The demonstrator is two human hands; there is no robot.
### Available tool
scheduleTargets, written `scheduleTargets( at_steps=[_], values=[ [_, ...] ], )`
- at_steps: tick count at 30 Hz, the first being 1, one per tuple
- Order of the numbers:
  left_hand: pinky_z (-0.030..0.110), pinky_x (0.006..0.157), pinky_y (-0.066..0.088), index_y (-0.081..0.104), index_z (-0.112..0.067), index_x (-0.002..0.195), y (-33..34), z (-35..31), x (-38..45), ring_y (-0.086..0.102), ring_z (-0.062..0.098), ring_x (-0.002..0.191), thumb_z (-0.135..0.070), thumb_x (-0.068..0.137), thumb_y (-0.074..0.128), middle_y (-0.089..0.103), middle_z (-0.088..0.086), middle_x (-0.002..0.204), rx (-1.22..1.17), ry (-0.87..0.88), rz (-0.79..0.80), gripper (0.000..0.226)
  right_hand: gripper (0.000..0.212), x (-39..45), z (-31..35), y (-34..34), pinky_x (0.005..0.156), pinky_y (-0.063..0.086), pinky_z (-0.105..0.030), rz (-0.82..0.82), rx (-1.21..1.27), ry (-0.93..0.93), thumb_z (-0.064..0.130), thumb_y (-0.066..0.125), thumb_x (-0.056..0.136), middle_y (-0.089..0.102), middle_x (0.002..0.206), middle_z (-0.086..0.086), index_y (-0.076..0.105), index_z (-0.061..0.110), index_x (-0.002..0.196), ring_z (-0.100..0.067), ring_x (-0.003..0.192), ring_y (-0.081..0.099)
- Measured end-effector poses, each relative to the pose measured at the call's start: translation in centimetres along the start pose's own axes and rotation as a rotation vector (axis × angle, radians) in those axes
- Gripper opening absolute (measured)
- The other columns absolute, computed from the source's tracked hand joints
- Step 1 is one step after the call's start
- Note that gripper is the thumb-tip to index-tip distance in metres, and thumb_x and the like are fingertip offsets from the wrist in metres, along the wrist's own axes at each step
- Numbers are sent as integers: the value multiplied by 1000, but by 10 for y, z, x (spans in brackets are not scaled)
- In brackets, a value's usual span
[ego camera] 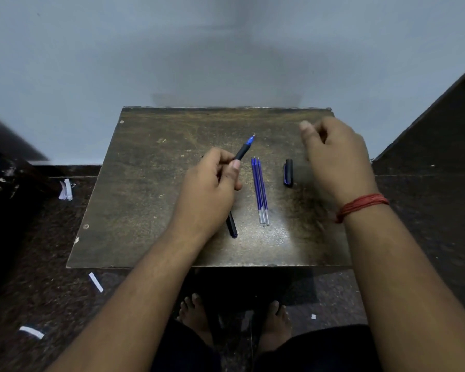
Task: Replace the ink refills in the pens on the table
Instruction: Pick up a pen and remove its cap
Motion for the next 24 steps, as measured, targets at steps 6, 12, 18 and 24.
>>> scheduleTargets(
  at_steps=[6, 12, 18, 24],
  values=[
    [26, 65, 50, 63, -23, 94, 7, -6, -1, 64, 0, 70, -27, 97, 61, 70, -12, 73, 146, 106, 57, 5, 26, -23, 33, 38, 42, 39, -22, 419, 543, -17, 37, 61, 97, 64, 61, -1, 62, 13, 86, -13, 47, 51],
    [31, 53, 46, 60, -19, 87, 5, -15, -1, 57, 10, 57, -27, 97, 59, 64, -5, 66, 190, 208, 53, 12, 16, -24, 37, 37, 41, 37, -19, 450, 612, -74, 18, 64, 96, 62, 59, -3, 60, 14, 81, -14, 47, 49],
    [12, 49, 34, 62, -12, 85, 2, -23, -1, 50, 3, 49, -17, 97, 60, 63, -4, 61, 90, 170, 127, 14, 18, -25, 42, 32, 47, 38, -15, 454, 540, -225, 17, 61, 99, 61, 60, 3, 58, 21, 81, -9, 51, 51],
    [30, 52, 40, 62, -10, 83, 2, -15, 0, 44, 8, 48, -28, 103, 50, 59, -4, 59, -33, 43, 220, 30, 14, -28, 50, 26, 58, 43, -10, 540, 582, -363, -2, 59, 95, 61, 77, 5, 59, 12, 93, 1, 66, 57]
  ],
)
Point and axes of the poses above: each hand's wrist, its own x-axis towards the middle knuckle, its own y-axis out of the palm, z = x × y, the point moved 6 cm from there along x, towards the middle knuckle
